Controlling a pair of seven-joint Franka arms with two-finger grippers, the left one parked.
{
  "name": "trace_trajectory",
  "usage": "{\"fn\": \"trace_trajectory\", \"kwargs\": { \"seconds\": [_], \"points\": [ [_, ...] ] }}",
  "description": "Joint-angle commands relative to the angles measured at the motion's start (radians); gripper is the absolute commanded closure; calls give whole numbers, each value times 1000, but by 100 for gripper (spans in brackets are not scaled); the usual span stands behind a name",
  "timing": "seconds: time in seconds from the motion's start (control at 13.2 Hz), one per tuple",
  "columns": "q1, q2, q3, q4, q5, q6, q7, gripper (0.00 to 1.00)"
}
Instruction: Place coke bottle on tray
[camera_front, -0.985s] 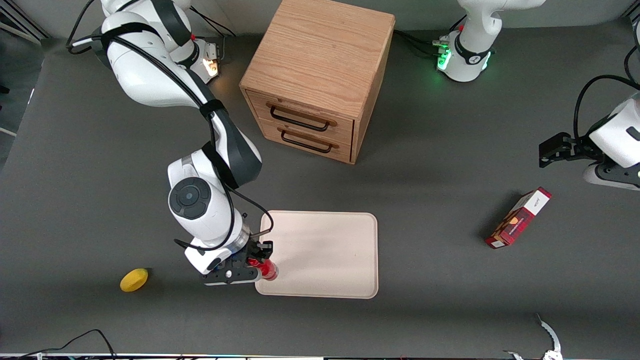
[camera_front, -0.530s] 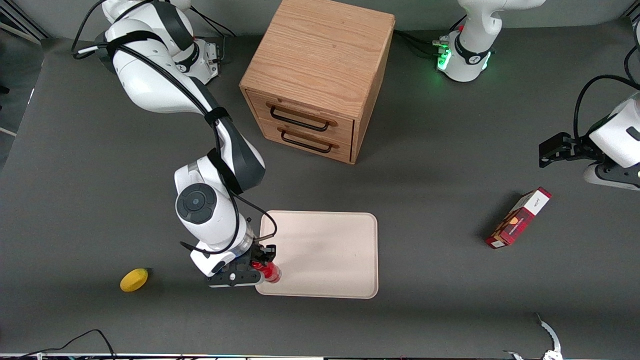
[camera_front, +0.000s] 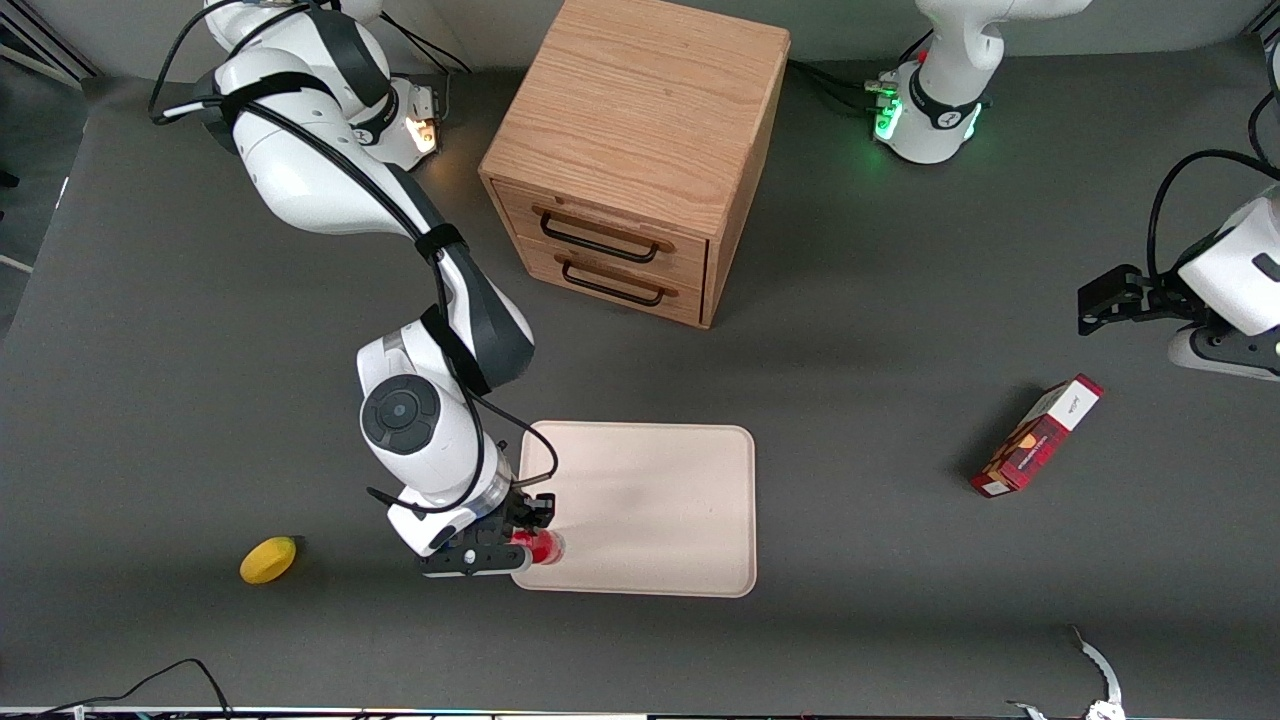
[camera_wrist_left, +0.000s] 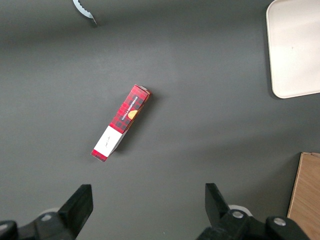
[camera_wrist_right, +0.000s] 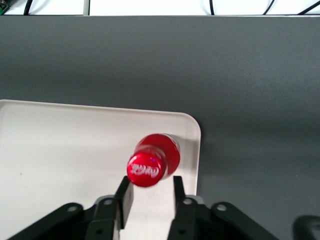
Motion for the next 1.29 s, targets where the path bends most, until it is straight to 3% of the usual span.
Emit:
{"fn": "trace_trajectory", "kwargs": {
  "seconds": [0.0, 0.68, 0.98, 1.21],
  "points": [
    [17, 21, -17, 37, -23, 1, 34, 2],
    [11, -17, -17, 37, -25, -39, 27, 0],
    [-48, -141, 0, 16, -9, -238, -30, 0],
    [-149, -365, 63, -221, -9, -302, -82, 0]
  ]
}}
